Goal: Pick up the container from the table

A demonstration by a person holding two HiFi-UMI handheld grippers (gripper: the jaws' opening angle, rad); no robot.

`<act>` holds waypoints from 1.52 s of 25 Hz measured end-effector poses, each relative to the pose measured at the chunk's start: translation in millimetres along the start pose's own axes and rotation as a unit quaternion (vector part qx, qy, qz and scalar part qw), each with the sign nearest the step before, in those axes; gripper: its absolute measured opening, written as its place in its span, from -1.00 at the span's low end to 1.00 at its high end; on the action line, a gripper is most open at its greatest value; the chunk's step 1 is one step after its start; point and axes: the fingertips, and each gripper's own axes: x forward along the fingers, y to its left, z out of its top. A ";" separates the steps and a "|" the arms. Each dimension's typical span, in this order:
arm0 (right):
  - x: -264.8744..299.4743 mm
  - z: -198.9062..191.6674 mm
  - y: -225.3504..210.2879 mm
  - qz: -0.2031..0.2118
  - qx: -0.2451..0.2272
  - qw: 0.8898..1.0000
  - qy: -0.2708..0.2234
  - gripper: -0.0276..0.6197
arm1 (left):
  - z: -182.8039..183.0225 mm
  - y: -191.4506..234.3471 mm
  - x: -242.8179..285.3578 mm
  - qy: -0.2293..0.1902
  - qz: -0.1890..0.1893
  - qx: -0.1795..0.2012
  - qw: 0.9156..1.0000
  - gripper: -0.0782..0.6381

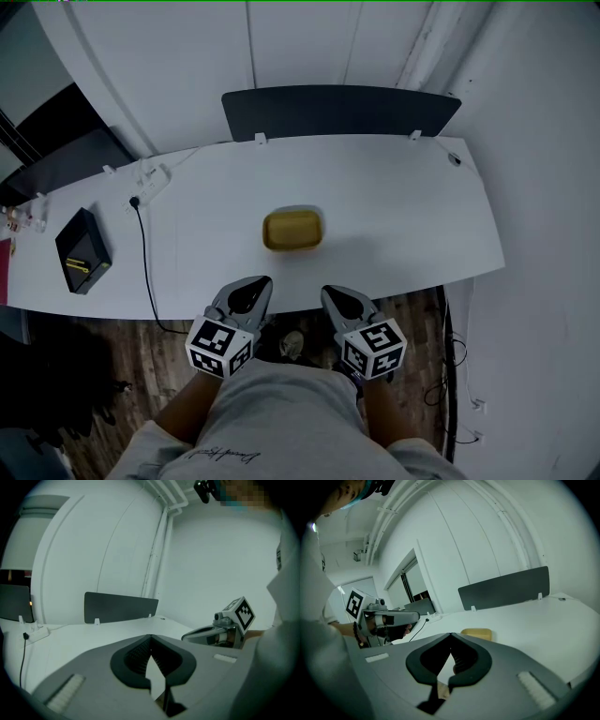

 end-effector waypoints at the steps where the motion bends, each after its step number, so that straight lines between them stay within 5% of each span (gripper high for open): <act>1: 1.1 -0.1 -0.5 -0.001 0.000 1.000 0.001 -0.87 | 0.6 2.6 0.6 0.000 0.001 0.000 1.000 -0.78; 38: 65.2 20.9 -38.2 -0.047 -0.012 0.998 0.031 -0.87 | -3.7 75.0 48.5 0.039 -0.011 -0.010 0.999 -0.78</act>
